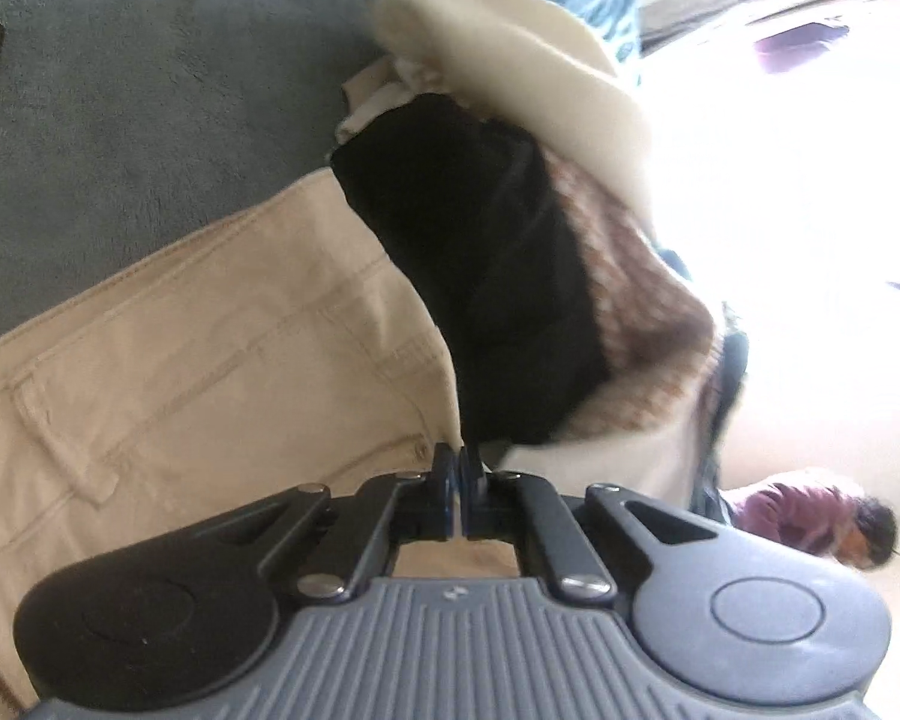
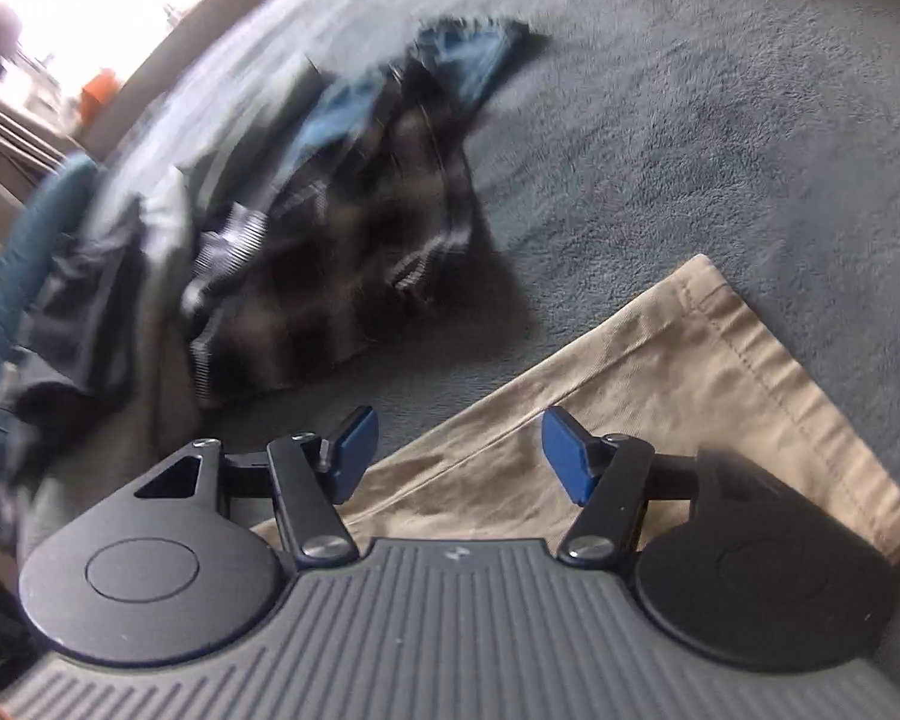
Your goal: Fold clothes
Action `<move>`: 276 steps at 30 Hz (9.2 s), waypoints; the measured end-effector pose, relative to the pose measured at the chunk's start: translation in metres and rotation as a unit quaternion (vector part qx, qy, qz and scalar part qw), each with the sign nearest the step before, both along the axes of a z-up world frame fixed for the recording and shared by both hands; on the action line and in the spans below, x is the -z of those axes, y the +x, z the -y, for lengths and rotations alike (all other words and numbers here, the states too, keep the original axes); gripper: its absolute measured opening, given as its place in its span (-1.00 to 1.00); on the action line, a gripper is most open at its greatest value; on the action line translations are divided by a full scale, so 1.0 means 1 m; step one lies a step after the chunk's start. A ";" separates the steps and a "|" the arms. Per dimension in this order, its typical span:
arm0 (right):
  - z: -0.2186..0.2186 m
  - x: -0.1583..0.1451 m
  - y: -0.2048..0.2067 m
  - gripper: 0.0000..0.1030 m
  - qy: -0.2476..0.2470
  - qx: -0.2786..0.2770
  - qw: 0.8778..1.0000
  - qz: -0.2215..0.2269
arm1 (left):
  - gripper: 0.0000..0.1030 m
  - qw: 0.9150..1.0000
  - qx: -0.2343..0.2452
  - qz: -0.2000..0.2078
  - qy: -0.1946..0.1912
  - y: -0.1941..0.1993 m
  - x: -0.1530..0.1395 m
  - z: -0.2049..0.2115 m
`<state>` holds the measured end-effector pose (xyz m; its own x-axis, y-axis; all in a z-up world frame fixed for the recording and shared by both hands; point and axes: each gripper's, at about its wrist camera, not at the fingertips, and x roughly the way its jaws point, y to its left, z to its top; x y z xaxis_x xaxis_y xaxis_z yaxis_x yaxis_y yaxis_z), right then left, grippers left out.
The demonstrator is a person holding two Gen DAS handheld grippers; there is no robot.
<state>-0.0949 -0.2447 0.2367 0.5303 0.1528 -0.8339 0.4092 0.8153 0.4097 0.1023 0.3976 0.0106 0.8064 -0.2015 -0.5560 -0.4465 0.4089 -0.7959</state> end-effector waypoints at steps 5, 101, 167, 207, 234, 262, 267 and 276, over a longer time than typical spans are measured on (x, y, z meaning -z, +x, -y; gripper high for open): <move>-0.007 0.017 0.046 0.18 -0.061 -0.011 0.993 -0.104 | -1.00 0.997 0.043 0.056 -0.019 -0.031 -0.008 0.005; 0.007 0.041 -0.313 -0.97 0.233 0.081 0.927 0.282 | -0.98 0.990 0.001 0.107 -0.088 -0.115 -0.033 0.008; 0.061 0.085 -0.477 -0.75 0.220 0.234 0.916 0.242 | -0.96 0.993 -0.008 0.099 -0.068 -0.310 0.042 -0.018; -0.544 0.020 -0.414 -0.81 -0.308 -0.551 0.689 0.356 | -0.92 0.977 -0.053 0.170 -0.121 -0.278 0.050 -0.085; -0.516 -0.007 -0.447 -0.96 -0.228 -0.587 0.681 0.375 | -0.97 0.977 -0.046 0.170 -0.118 -0.346 0.080 -0.088; -0.437 0.011 -0.445 -0.77 -0.048 -0.543 0.781 0.307 | -0.35 0.983 -0.042 0.180 0.022 -0.394 0.036 -0.062; -0.372 0.024 -0.436 -0.61 0.045 -0.434 0.859 0.269 | -0.17 0.979 0.058 0.180 0.074 -0.358 0.015 -0.010; -0.251 0.051 -0.440 -0.36 0.132 -0.204 0.941 0.236 | -0.22 0.975 0.145 0.136 0.100 -0.298 0.035 0.059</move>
<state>-0.5347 0.0063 0.1860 0.6844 0.5925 -0.4249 -0.1932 0.7093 0.6779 -0.1958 0.3384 -0.0248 0.8546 -0.3528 -0.3809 -0.0718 0.6463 -0.7597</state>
